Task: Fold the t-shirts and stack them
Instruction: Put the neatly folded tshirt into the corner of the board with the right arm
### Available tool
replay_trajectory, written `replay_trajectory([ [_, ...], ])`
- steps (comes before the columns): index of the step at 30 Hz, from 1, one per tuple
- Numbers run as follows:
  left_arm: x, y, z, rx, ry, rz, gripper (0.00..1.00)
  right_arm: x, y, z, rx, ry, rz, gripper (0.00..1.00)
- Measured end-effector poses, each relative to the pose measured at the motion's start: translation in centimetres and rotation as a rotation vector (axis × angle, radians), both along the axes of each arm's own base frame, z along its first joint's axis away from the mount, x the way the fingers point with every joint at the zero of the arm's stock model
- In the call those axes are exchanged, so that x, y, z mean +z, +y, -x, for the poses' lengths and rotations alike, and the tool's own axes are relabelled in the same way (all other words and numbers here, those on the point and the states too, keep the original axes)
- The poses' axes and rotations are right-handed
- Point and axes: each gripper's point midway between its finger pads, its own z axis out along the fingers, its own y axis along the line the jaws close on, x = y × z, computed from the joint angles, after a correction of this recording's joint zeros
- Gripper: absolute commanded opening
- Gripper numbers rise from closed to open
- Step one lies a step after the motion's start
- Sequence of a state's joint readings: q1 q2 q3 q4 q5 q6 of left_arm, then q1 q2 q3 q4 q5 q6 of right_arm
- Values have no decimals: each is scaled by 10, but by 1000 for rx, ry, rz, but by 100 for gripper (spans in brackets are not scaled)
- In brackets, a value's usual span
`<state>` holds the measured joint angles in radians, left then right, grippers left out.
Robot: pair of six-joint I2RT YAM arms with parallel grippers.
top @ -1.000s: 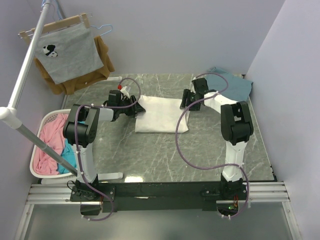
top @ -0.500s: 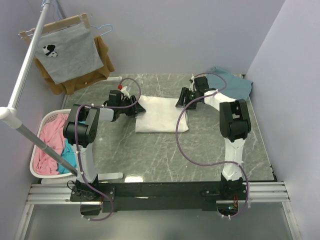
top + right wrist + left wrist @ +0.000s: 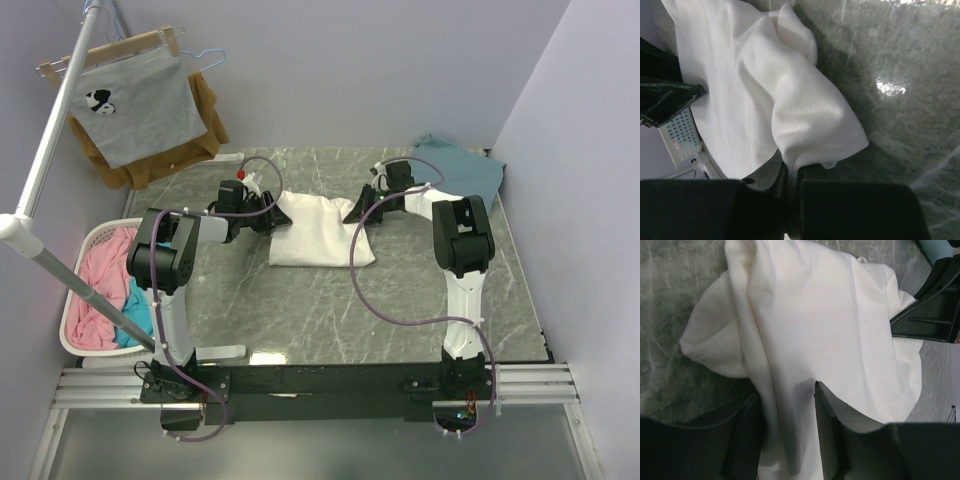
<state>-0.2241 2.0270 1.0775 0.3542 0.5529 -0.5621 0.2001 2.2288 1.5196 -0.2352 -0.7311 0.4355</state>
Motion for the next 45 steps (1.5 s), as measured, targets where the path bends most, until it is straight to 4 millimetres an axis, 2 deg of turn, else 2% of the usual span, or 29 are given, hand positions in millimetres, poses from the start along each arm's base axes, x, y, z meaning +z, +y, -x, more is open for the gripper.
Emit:
replay_trajectory([
  [1,0,0,0,0,0,0,46,0,0,0,-5,4,-13,12],
  [2,0,0,0,0,0,-1,46,-1,-1,0,-11,6,-21,24],
  [3,0,0,0,0,1,-1,46,-1,-4,0,-22,6,-29,31],
  [5,-1,0,1,2,3,-3,46,0,-9,1,-43,7,-27,43],
  [7,-2,1,1,9,2,-9,46,4,-19,2,-74,-2,2,50],
  [14,-3,6,8,36,7,-35,43,32,-67,-9,-198,-116,211,55],
  [17,-3,6,9,36,2,-32,47,41,-73,-9,-216,-147,242,57],
  [21,-1,7,10,41,0,-35,54,31,-75,3,-207,-122,248,59],
  [23,1,8,10,51,-2,-39,60,22,-74,12,-194,-93,240,59],
  [27,4,12,12,74,-7,-53,62,12,-68,27,-169,-46,203,61],
  [35,5,12,13,74,-4,-48,61,8,-48,31,-109,-18,98,65],
  [38,4,9,13,66,1,-35,60,9,-34,27,-76,-15,70,66],
  [42,4,6,14,54,6,-15,59,10,-2,23,-9,-21,42,66],
  [44,3,5,14,49,4,-7,58,10,12,25,16,-26,40,49],
  [45,3,5,14,48,4,-5,58,9,18,26,26,-29,41,34],
])
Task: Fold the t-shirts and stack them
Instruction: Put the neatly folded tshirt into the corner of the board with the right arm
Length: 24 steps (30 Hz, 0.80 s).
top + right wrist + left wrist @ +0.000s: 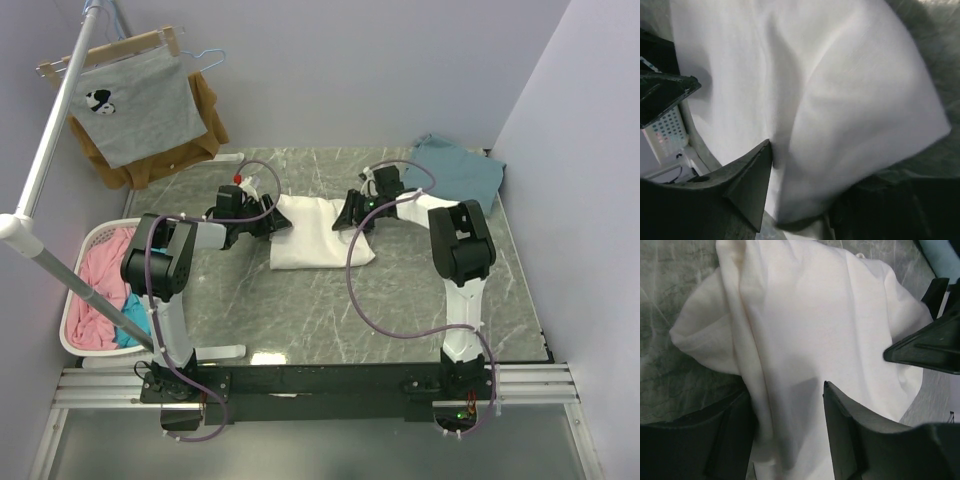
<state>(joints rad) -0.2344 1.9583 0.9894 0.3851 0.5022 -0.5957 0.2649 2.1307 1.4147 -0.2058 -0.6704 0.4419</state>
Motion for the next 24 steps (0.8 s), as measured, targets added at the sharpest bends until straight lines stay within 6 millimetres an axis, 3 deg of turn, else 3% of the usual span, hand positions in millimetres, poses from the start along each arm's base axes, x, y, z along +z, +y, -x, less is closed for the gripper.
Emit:
replay_trajectory([
  [1,0,0,0,-1,0,1,58,-2,4,2,2,5,4,7],
  [2,0,0,0,-2,0,1,58,-5,6,4,5,11,10,0],
  [6,0,0,0,-2,1,1,55,-11,8,6,-14,44,7,0],
  [9,-1,1,0,2,3,-2,47,-10,2,2,-35,49,5,0],
  [10,-1,1,0,4,4,-3,21,-9,-1,0,-46,48,7,0],
  [11,-2,1,1,6,6,-6,9,-8,-5,-4,-59,45,10,0],
  [12,-5,2,2,10,12,-10,4,-5,-11,-9,-76,42,15,0],
  [13,-6,3,3,15,21,-7,9,0,-17,-17,-95,35,18,0],
  [15,-5,0,5,6,21,0,28,15,-26,-31,-116,21,10,0],
  [16,-4,-3,6,-4,14,5,39,28,-28,-40,-122,4,3,0],
  [19,-1,-7,6,-14,6,10,56,75,-39,-77,-155,-103,1,0],
  [21,-2,-2,5,-1,13,5,61,104,-57,-106,-198,-185,3,0],
  [24,4,3,2,16,8,11,67,146,-101,-151,-302,-311,17,0],
])
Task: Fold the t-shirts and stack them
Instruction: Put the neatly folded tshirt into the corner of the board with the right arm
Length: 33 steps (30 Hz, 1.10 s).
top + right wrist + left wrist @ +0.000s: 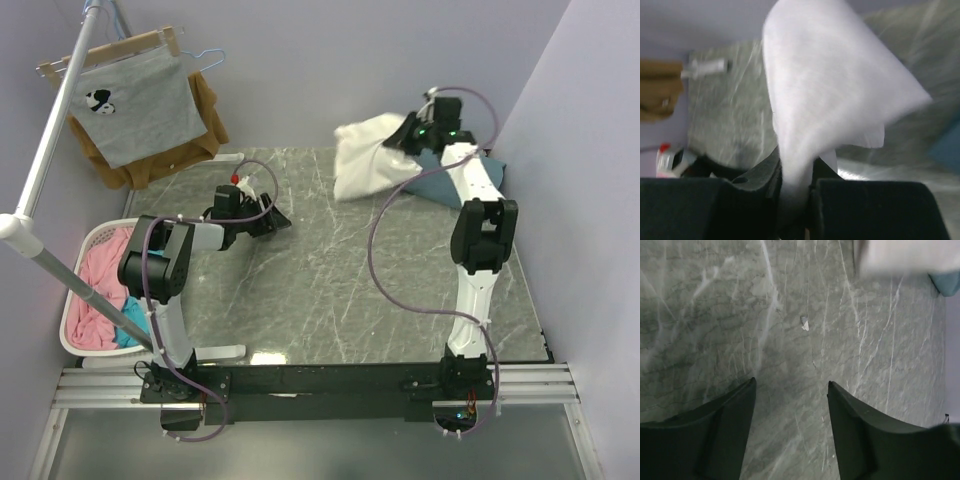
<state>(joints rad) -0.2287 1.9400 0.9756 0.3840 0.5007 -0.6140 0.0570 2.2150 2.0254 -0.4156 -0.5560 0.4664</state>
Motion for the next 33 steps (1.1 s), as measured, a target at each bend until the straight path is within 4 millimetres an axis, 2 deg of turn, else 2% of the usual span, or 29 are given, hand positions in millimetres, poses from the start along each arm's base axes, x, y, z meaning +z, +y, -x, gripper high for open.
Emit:
replay_trajectory([
  [3,6,1,0,2,-11,3,74,20,-51,-27,-128,-64,36,0],
  [6,13,0,1,-1,-22,7,76,16,-104,-39,-277,-65,89,0],
  [8,17,-2,1,-5,-30,10,77,1,-130,-40,-359,-42,121,0],
  [9,18,-2,1,-7,-33,11,77,-13,-145,-37,-412,-19,142,0],
  [14,19,-6,3,-20,-30,18,77,-82,-198,-7,-597,128,245,0],
  [16,19,-7,4,-25,-30,20,77,-99,-215,3,-652,164,274,0],
  [18,19,-8,5,-30,-29,22,77,-104,-230,7,-698,171,286,0],
  [21,20,-10,7,-38,-28,25,77,-97,-249,12,-755,150,303,0],
  [27,20,-11,7,-40,-27,27,78,-54,-282,10,-862,23,320,0],
  [33,20,-11,7,-40,-25,29,78,-18,-304,14,-935,-71,330,0],
])
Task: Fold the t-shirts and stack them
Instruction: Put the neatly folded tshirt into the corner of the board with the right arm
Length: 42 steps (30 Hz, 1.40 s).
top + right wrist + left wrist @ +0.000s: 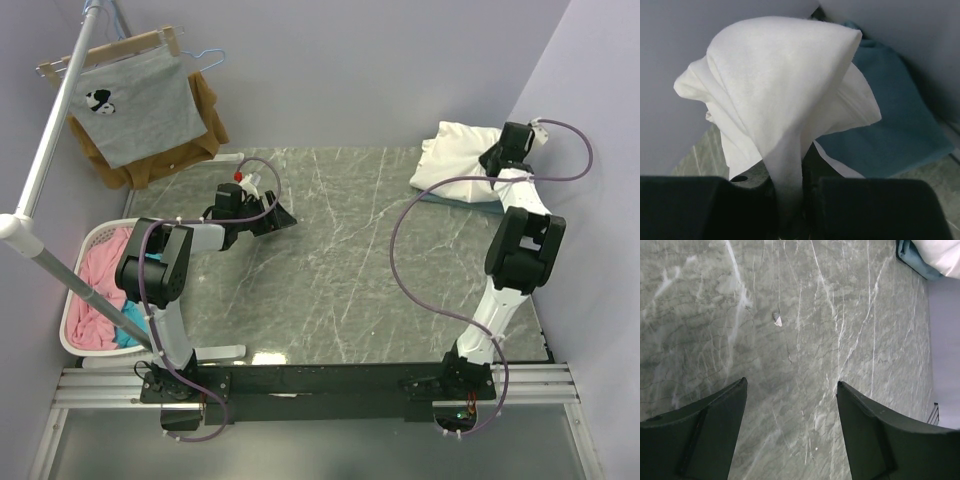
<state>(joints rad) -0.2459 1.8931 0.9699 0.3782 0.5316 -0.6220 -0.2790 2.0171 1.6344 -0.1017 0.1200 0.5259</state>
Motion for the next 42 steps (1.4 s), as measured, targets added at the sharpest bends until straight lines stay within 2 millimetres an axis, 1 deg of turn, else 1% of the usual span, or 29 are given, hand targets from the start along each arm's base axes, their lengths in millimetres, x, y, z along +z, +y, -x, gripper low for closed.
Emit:
replay_trajectory([
  [3,0,-1,1,-4,2,3,78,7,-14,1,-42,3,20,0],
  [4,0,-1,1,-5,1,4,78,7,-19,1,-60,1,29,9],
  [5,0,-1,1,-6,2,5,78,5,-24,2,-75,9,35,25],
  [6,0,-1,1,-7,3,5,78,0,-27,2,-85,21,38,38],
  [7,0,-2,2,-9,4,6,78,-5,-31,1,-91,37,38,59],
  [9,0,-3,3,-14,6,6,79,-16,-37,-4,-106,62,37,88],
  [10,0,-4,3,-16,6,7,80,-20,-38,-5,-111,69,42,99],
  [12,-1,-5,4,-16,7,5,89,-35,-40,3,-118,110,53,100],
  [14,-2,-4,2,-7,5,-3,97,-45,-38,16,-132,146,77,100],
  [15,-3,-1,0,19,3,-19,99,-50,-26,37,-135,192,107,100],
  [16,-3,-1,-1,20,3,-19,99,-50,-26,37,-135,192,107,100],
  [17,-3,1,-2,36,-1,-30,99,-42,-21,41,-133,179,130,100],
  [18,-3,3,-2,52,-3,-41,99,-36,-12,49,-128,175,150,100],
  [20,0,11,-1,90,-4,-63,99,-14,14,67,-98,158,192,100],
  [21,4,14,0,108,-8,-74,100,3,31,74,-76,132,214,100],
  [24,20,22,-2,155,-43,-91,99,58,84,83,21,-6,247,100],
  [25,26,26,-2,173,-56,-97,99,71,100,86,55,-48,247,100],
  [27,38,34,-3,220,-77,-117,100,84,124,93,117,-96,237,100],
  [28,45,40,-3,253,-88,-133,99,84,136,98,154,-104,230,100],
  [30,60,53,-3,317,-110,-163,99,70,162,110,228,-85,218,100],
  [32,80,71,1,404,-142,-197,99,46,191,122,315,-42,201,100],
  [36,120,111,15,586,-206,-260,99,1,240,152,486,51,145,100],
  [37,129,123,21,641,-217,-279,100,-9,249,159,518,73,126,100],
  [39,139,139,30,711,-229,-307,99,-25,259,171,562,111,101,100],
  [40,142,146,35,739,-232,-319,99,-32,264,176,581,127,91,100],
  [42,139,155,44,771,-224,-339,100,-44,272,185,609,157,72,100],
])
